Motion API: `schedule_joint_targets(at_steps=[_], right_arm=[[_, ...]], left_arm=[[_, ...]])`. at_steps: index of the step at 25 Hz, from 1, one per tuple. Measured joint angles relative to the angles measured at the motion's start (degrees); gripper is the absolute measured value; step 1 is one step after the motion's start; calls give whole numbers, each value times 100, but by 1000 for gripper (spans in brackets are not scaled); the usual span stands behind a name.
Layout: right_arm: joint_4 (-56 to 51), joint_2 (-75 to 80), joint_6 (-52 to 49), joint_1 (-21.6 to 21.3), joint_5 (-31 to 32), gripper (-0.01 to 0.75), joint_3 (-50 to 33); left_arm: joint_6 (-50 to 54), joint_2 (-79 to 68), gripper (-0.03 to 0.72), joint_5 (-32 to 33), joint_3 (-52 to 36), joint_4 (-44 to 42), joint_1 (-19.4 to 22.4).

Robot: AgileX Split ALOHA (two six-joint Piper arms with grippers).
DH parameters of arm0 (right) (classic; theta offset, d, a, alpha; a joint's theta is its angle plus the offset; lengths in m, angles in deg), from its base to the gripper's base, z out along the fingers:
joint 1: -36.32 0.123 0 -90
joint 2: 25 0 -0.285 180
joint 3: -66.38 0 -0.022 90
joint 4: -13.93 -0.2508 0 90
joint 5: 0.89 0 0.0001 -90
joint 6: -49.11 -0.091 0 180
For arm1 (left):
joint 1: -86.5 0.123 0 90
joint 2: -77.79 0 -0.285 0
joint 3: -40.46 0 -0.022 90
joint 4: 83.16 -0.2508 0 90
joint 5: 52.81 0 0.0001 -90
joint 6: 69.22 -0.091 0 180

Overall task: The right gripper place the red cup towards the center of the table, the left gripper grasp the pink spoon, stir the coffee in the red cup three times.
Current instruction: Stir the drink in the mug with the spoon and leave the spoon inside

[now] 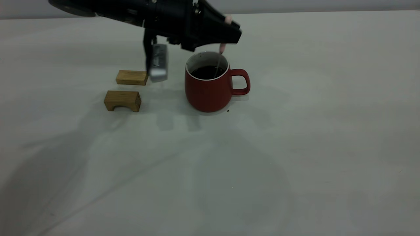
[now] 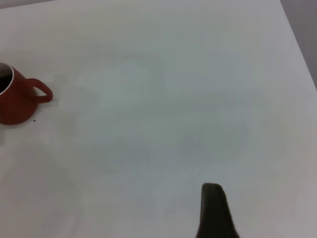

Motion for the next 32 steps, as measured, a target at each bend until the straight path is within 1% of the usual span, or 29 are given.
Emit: schedule_joint_targets(at_steps=[3,6,8,11,14,17,21,28,30,32], right_arm=[[0,0,0,0,0,549,0],[0,0,0,0,0,549,0],[0,0,0,0,0,549,0],[0,0,0,0,0,549,0],[0,0,0,0,0,549,0],[0,0,0,0,0,549,0],[0,0,0,0,0,549,0],[0,0,0,0,0,549,0],[0,0,0,0,0,549,0],[0,0,0,0,0,549,0]], left_arm=[[424,16,145,5,6,-337,251],[489,17,145,-6,18,-207,400],[269,17,145,-96,18,16,376],[-63,17,145,-226,18,215,206],[-126,17,145,-239,18,221,43],[-148,17,145,-127,18,114,21],[-148,17,145,89,18,-126,114],[-138,17,147,166,18,-333,424],[-138,17,169,277,18,-414,469],[-146,17,242,381,18,-488,486]])
